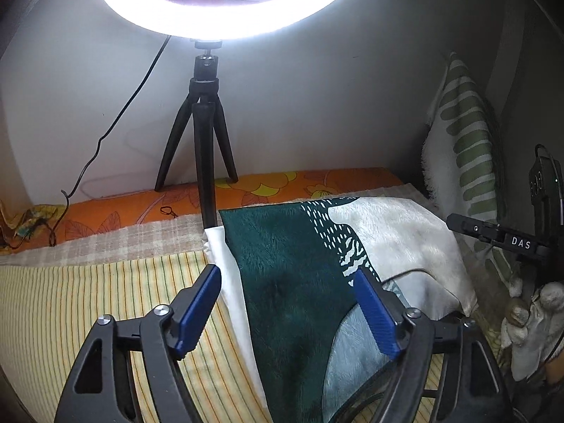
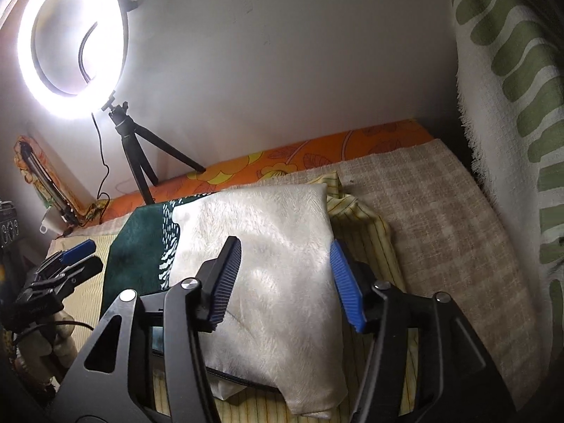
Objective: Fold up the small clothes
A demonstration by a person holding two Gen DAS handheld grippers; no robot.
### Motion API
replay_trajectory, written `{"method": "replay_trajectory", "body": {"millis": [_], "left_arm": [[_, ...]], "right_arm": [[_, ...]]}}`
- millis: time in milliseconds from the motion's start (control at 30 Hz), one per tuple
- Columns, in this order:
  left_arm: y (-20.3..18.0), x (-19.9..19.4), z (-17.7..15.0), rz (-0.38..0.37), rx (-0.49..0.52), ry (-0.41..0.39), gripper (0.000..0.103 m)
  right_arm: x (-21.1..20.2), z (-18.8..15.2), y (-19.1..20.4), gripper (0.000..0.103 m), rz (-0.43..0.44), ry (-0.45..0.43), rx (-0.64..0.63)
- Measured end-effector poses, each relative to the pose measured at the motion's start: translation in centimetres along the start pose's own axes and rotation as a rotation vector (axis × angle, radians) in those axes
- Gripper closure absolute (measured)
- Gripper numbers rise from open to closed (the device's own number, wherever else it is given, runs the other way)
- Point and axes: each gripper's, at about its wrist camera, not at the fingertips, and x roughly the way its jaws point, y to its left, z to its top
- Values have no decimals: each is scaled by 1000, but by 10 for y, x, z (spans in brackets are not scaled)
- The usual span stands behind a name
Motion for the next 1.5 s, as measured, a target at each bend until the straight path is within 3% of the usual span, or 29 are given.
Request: {"method": "replay_trajectory", "body": {"millis": [233,633,833,1267,1500], "left_arm": [[-15,-30,-1,13,58,-34,10],[-23,-93,-4,5,91,-97,6],[-22,-127,-19,-6,110,-125,0],[-16,-171,-56,47,162,-126,0],[-10,-188,-74,53,176,-130,0]], "right_arm": [[-19,-1,23,40,-6,-25,-14],[-79,-5,60,37,-6,-102,-20],[-106,-20,83,24,-10,-138,-25],[-127,-64,123,2,-39,-245,78],[-126,-88,142,1,-130,-253,77]]}}
